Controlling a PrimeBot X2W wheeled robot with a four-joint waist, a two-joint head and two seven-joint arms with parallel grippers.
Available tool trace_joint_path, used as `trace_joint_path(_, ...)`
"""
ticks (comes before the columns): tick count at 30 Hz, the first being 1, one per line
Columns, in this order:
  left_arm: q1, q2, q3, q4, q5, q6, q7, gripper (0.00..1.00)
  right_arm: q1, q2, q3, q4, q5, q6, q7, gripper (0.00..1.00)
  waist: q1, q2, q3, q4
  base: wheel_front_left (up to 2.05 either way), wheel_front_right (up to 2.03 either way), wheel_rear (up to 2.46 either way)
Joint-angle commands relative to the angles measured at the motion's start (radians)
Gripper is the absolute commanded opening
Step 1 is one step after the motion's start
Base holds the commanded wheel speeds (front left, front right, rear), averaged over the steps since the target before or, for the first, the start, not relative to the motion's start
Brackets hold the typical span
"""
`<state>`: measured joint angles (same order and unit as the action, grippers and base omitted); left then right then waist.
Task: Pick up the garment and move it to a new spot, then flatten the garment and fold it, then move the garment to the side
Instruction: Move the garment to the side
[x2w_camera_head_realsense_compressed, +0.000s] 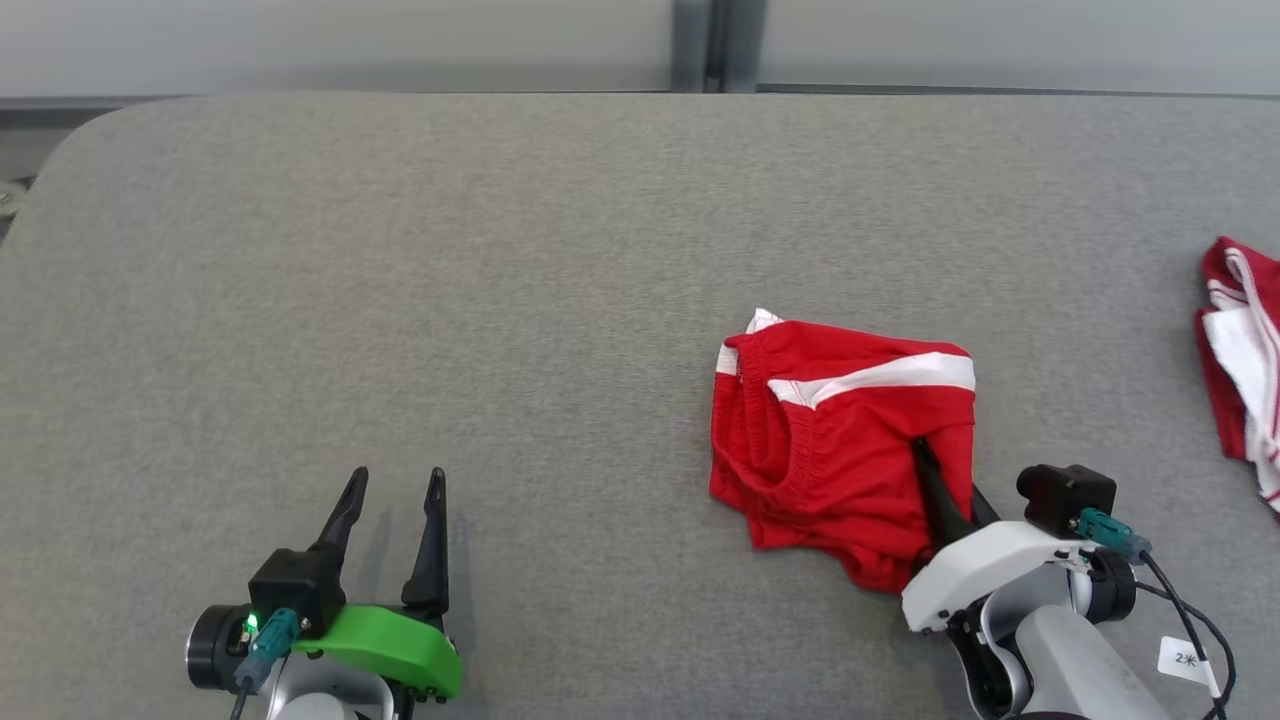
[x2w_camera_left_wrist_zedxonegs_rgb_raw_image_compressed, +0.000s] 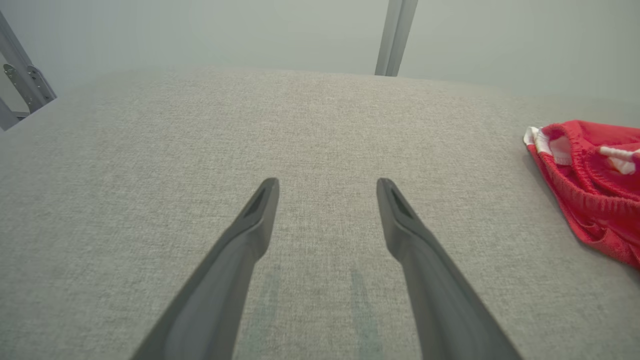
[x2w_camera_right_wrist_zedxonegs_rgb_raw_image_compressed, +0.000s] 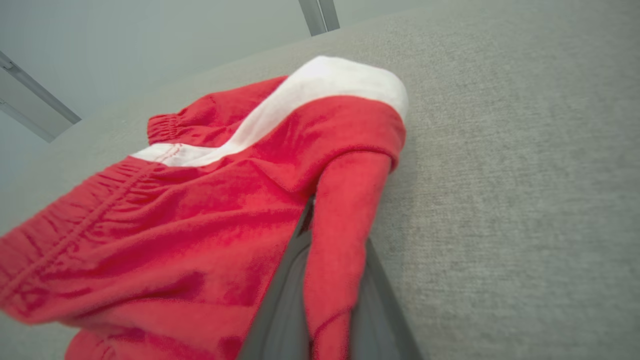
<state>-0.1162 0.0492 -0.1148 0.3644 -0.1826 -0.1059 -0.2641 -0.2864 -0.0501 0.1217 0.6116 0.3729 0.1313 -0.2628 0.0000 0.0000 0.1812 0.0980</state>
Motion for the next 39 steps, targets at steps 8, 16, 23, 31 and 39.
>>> trace_joint_path(8,-0.007,0.003,-0.01,0.001,0.001,-0.007,0.001,1.0,0.053,-0.002,0.003,-0.015,0.002,-0.001,-0.002,0.0,0.0,0.0,-0.076,-0.361,0.0,0.0,0.0)
trace_joint_path(16,-0.023,0.004,-0.018,-0.014,0.012,-0.01,0.001,1.0,0.073,-0.002,0.059,-0.02,0.024,-0.001,-0.002,0.0,0.0,0.0,-0.067,-0.503,0.0,0.0,0.0)
trace_joint_path(23,-0.066,0.005,-0.061,-0.042,0.043,-0.018,0.001,1.0,0.04,0.0,0.073,-0.039,0.03,-0.001,-0.002,0.0,0.0,0.0,-0.004,-0.523,0.0,0.0,0.0)
trace_joint_path(31,-0.111,0.012,-0.084,-0.051,0.07,-0.024,0.001,1.0,-0.129,-0.031,0.092,-0.06,-0.067,-0.001,-0.002,0.0,0.0,0.0,0.095,-0.466,0.0,0.0,0.0)
trace_joint_path(39,-0.154,0.029,-0.107,-0.062,0.076,-0.026,0.001,1.0,-0.347,-0.127,0.102,0.003,-0.124,-0.001,-0.002,0.0,0.0,0.0,0.184,-0.403,0.0,0.0,0.0)
